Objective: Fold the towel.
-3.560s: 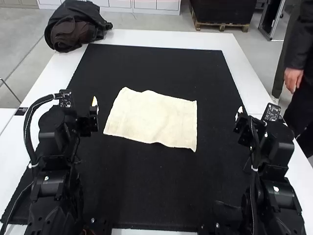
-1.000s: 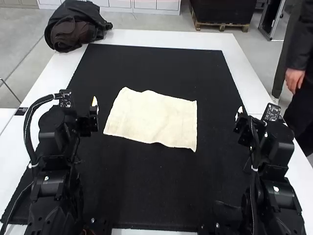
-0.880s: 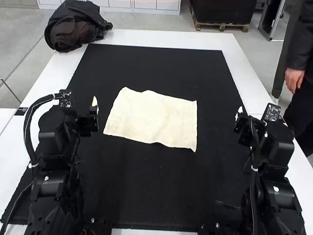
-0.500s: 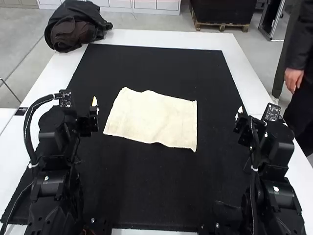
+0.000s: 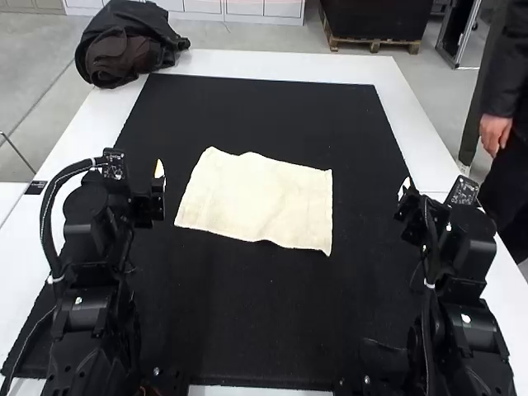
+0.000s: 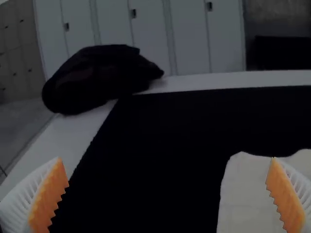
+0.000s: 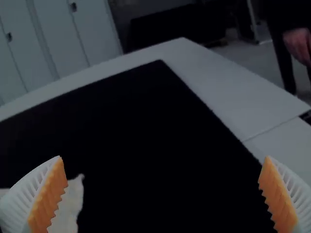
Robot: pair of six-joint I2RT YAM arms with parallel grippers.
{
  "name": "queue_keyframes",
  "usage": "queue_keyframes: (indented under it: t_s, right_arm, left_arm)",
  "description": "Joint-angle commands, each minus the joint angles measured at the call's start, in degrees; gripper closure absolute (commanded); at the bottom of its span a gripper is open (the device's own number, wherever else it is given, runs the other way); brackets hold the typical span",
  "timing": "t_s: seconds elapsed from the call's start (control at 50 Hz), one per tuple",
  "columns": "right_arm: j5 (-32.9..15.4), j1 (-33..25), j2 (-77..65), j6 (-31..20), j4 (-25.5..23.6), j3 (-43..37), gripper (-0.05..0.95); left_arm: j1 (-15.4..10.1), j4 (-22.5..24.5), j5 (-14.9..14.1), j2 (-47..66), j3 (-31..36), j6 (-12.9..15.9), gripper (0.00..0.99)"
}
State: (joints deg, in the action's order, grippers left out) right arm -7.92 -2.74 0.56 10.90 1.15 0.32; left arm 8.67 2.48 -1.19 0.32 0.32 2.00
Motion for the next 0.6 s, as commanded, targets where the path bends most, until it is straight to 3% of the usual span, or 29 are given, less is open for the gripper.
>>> queue_keyframes:
  t_s: [0.0,0.06,0.12,0.16,0.38,0.52,0.58]
  right_arm:
    - [1.9,0.1,-0.5,8.1,1.2,-0.2,-0.01]
    - [1.9,0.1,-0.5,5.0,1.7,-0.2,-0.01]
    - [1.6,0.0,-0.5,-8.0,3.8,-0.2,-0.01]
    - [1.7,-0.2,-0.5,-13.5,4.7,-0.3,-0.01]
    - [7.8,0.1,-0.5,-35.0,7.5,-0.3,-0.01]
    - [8.7,-0.3,-0.5,-35.6,13.8,-0.1,0.0]
    - [8.9,-0.3,-0.3,-35.0,14.0,1.4,0.0]
  left_arm:
    - [0.3,2.0,3.4,-0.6,-0.3,2.3,0.038]
    - [0.3,2.5,3.7,-0.5,-0.2,2.3,0.038]
    - [0.4,2.6,4.1,-0.6,-0.2,2.4,0.038]
    - [0.4,2.8,4.4,-0.6,-0.2,2.7,0.038]
    - [0.4,5.3,4.7,-0.5,-0.3,4.1,0.039]
    - [0.4,11.5,8.4,-0.5,-0.2,5.8,0.052]
    - [0.4,13.6,8.6,-0.5,0.0,6.0,0.056]
